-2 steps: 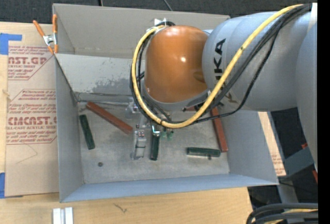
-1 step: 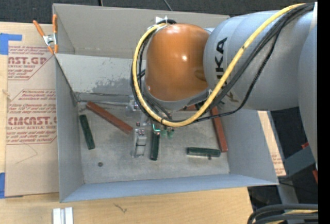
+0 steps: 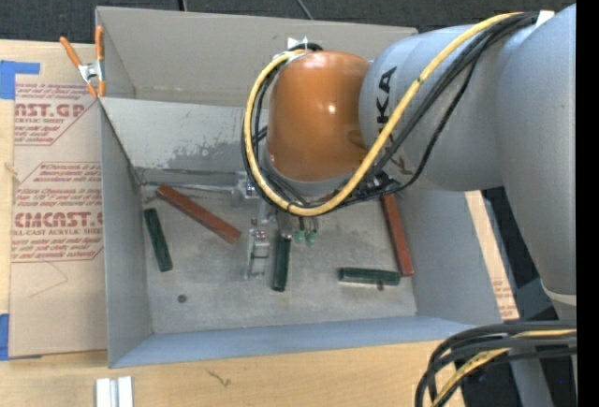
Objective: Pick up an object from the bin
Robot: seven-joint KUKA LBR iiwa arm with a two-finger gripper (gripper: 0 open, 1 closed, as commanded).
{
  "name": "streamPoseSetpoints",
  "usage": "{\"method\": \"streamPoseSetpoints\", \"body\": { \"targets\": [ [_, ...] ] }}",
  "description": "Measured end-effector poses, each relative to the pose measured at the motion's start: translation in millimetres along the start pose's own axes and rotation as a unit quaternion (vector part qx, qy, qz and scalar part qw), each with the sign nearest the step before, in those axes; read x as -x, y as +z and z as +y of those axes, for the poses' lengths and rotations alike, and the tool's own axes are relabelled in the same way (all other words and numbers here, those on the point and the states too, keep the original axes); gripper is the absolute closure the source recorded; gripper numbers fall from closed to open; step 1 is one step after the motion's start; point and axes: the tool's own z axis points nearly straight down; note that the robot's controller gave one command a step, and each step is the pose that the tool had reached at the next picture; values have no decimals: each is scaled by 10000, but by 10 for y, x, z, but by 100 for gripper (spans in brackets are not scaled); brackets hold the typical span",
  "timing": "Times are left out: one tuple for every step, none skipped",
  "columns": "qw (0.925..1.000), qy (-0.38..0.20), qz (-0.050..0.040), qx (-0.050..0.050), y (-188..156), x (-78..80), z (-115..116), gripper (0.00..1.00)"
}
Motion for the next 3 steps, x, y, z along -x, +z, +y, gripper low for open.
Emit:
{"method": "streamPoseSetpoints", "body": {
  "targets": [
    [9988,483,64,-20,320,218,-90,0],
    [9993,371,2,-8,780,344,108,0],
    [10000,75,39,-12,1055,581,-472,100]
  ]
}}
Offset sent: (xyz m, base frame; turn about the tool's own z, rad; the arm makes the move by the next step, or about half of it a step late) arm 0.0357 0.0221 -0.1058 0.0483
